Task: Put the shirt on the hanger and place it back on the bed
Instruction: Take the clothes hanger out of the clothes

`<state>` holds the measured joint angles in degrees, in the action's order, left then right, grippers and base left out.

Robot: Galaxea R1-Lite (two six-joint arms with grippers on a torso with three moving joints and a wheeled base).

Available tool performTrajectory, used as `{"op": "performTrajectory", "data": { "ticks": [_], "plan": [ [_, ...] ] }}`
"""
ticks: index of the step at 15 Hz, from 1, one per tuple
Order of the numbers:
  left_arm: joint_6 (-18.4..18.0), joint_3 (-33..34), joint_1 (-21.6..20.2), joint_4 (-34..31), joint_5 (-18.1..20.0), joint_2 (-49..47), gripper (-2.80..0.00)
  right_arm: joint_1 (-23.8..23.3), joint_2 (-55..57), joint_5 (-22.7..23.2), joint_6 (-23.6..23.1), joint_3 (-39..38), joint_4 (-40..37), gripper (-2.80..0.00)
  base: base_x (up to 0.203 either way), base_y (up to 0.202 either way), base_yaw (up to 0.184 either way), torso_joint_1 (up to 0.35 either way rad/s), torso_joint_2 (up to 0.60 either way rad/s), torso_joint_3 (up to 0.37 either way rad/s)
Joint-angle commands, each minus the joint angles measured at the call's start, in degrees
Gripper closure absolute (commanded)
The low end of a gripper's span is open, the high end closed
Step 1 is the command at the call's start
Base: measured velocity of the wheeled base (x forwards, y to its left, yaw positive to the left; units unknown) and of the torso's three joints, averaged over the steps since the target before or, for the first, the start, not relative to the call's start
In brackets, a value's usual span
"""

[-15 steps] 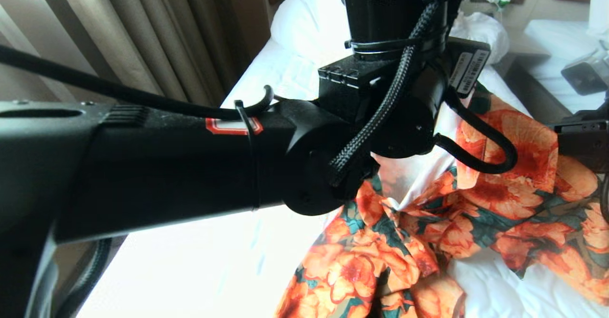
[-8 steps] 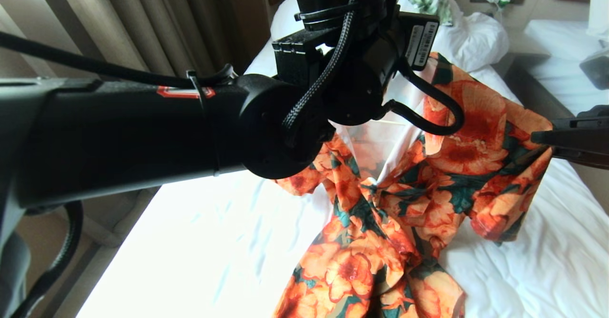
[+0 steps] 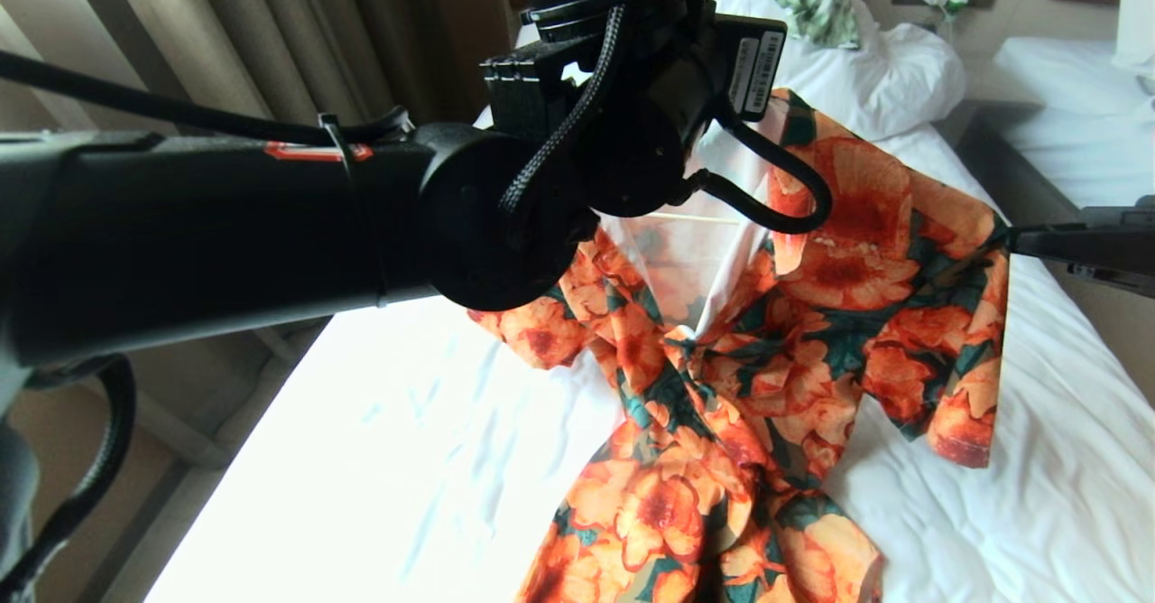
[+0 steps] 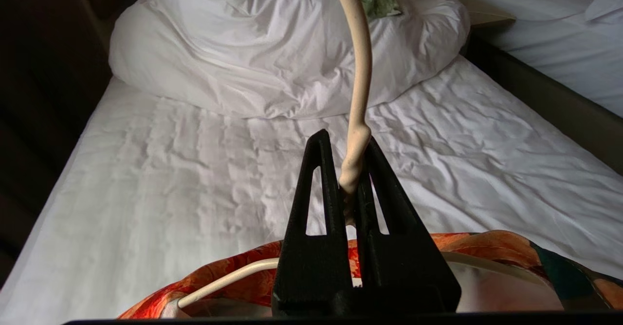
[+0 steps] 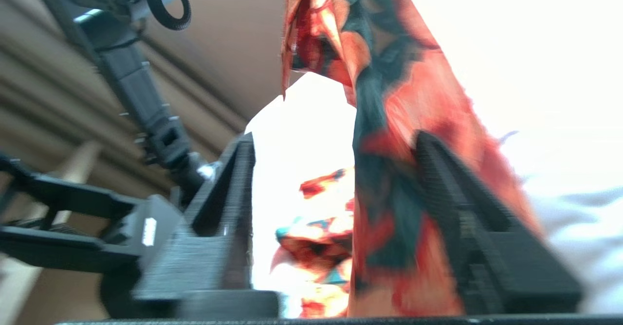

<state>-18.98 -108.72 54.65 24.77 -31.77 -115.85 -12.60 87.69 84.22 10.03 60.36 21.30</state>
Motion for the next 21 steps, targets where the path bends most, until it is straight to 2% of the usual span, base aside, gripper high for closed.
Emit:
{"op": "performTrajectory", "data": {
  "ticks": [1, 3, 5, 9, 11, 13, 15, 17, 21],
  "plan": [
    [-0.09, -0.06, -1.33, -0.22, -1.4, 1.01, 0.0, -2.07, -0.95, 0.47, 0.04, -0.17, 0.94, 0.0, 0.0, 0.0, 0.0, 0.0, 0.0, 0.0],
    [-0.02, 0.05, -3.48, -0.67, -2.71, 2.38, 0.0, -4.08, -2.8, 0.61, -0.01, -1.19, 1.61, 0.0, 0.0, 0.0, 0.0, 0.0, 0.0, 0.0],
    [0.1, 0.05, -6.85, -2.03, -2.8, 3.84, 0.0, -4.47, -4.86, 0.54, -0.1, -2.39, 1.81, 0.0, 0.0, 0.0, 0.0, 0.0, 0.0, 0.0],
    [1.23, 0.17, -10.95, -4.82, -2.9, 4.84, 0.0, -4.74, -6.71, -0.89, -0.33, -3.37, 1.81, 0.0, 0.0, 0.0, 0.0, 0.032, -0.14, -0.108],
    [1.23, 0.08, -11.98, -4.7, -3.0, 4.94, 0.0, -4.48, -6.53, -1.61, -2.37, -5.65, 1.81, 0.0, 0.0, 0.0, 0.0, 0.094, -0.43, -0.318],
    [1.18, 0.08, -12.11, -4.64, -3.94, 6.06, 0.0, -3.89, -5.78, -2.26, -7.44, -8.78, 1.81, 0.0, 0.0, 0.0, 0.0, 0.114, -0.48, -0.357],
    [1.09, 0.08, -12.03, -4.82, -4.27, 7.16, 0.0, -3.84, -6.05, -2.57, -8.17, -9.11, 1.72, 0.0, 0.0, 0.0, 0.0, 0.149, -0.51, -0.357],
    [1.05, 0.08, -12.02, -4.82, -4.36, 7.93, 0.0, -3.83, -7.28, -2.66, -6.84, -8.76, 1.64, 0.0, 0.0, 0.0, 0.0, 0.166, -0.52, -0.356],
    [1.14, 0.24, -8.7, -4.51, -5.14, 8.96, 0.0, -1.8, -11.29, -2.69, 0.66, -6.03, 1.72, 0.0, 0.0, 0.0, 0.0, 0.188, -0.55, -0.364]
  ]
}}
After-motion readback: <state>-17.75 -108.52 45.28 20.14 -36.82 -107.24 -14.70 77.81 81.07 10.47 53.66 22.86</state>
